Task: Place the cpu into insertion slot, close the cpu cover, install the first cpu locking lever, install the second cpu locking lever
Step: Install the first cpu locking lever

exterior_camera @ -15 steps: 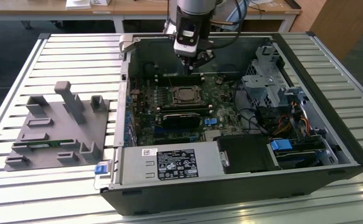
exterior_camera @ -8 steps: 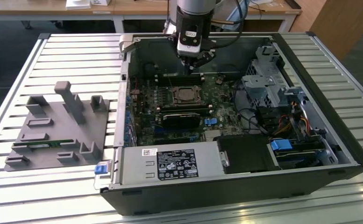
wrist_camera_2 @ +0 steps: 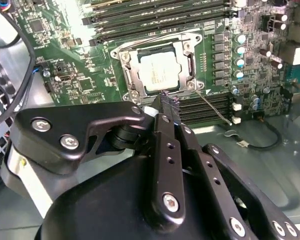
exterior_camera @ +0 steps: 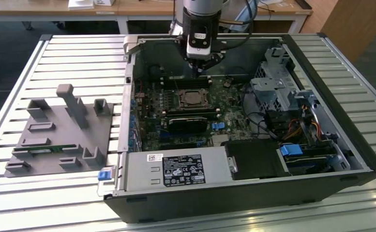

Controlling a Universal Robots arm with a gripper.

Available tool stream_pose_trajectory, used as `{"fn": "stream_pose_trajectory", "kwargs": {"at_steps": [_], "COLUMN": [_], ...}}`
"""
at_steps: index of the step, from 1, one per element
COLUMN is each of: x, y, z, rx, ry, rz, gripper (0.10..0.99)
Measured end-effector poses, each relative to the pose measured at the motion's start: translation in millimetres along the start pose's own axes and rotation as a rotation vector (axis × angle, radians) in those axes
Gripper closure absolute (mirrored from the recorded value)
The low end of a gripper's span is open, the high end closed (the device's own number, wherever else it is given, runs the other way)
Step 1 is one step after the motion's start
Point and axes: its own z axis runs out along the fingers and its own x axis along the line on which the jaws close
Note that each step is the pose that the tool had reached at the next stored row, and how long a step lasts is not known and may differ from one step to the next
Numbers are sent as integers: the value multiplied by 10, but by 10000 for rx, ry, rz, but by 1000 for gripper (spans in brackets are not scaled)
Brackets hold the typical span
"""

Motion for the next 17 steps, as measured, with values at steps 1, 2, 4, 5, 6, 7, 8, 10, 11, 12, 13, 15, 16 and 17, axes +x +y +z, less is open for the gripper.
{"fn": "stream_pose_trajectory", "kwargs": {"at_steps": [1, 2, 4, 5, 6, 7, 8, 10, 11, 12, 13, 15, 16, 17], "x": [0, 1, 1, 1, 1, 1, 1, 1, 1, 1, 1, 0, 1, 1], "y": [0, -1, -1, -1, -1, -1, -1, -1, -1, -1, -1, -2, -2, -2], "z": [2, 3, 8, 10, 12, 14, 17, 22, 25, 27, 29, 33, 35, 37], "rx": [-2, -1, -1, 0, 1, 2, 3, 4, 5, 6, 6, 8, 8, 8], "ry": [4, 10, 23, 30, 36, 42, 49, 62, 68, 75, 81, 94, 100, 106], "rz": [-132, -309, -678, -858, -1038, -1217, -1397, -1772, -1954, -2132, -2313, -2671, -2856, -3015], "gripper": [980, 980, 980, 980, 980, 980, 980, 980, 980, 980, 980, 980, 980, 980]}}
